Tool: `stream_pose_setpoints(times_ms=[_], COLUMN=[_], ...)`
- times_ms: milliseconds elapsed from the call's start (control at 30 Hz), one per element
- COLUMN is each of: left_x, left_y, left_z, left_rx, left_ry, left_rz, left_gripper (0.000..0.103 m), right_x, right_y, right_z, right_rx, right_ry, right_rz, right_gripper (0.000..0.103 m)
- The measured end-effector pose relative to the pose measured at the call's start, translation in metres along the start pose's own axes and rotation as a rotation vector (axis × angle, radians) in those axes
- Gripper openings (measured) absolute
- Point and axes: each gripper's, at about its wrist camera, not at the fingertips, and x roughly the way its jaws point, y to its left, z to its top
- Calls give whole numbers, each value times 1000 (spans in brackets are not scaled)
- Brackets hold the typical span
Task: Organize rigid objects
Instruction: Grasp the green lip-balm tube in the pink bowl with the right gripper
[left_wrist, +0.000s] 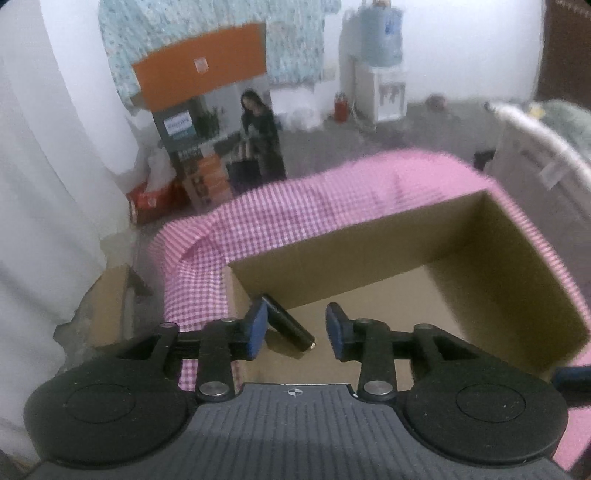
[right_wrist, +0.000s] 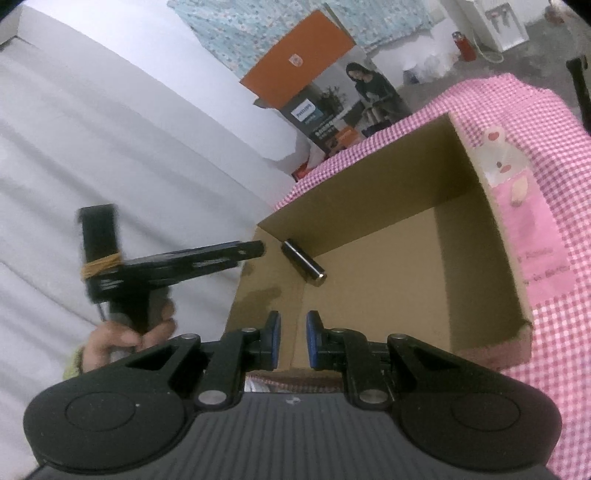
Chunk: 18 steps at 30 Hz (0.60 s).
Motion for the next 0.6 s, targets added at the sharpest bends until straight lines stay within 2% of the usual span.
stream_pose_setpoints(times_ms=[200, 300, 367, 400, 600], left_x=[-72, -91, -93, -91, -66], left_y=[2, -3, -13, -17, -47], left_z=[-40, -68, -88, -97, -146], left_rx=[-42, -63, -60, -58, -52], left_ry=[-67, -70, -44, -26, 71], left_rz=[-59, -118, -156, -176, -288], left_gripper=[47, 51, 51, 51, 51], right_x=[-26, -30, -30, -29, -9], right_y=[10, 13, 14, 14, 6], right_z=[-25, -38, -48, -53, -72], right_rx=[-57, -76, -88, -94, -81], right_ry=[8, 39, 63, 78, 196], right_rz=[-23, -44, -59, -65, -93], right_gripper=[17, 24, 40, 43, 45])
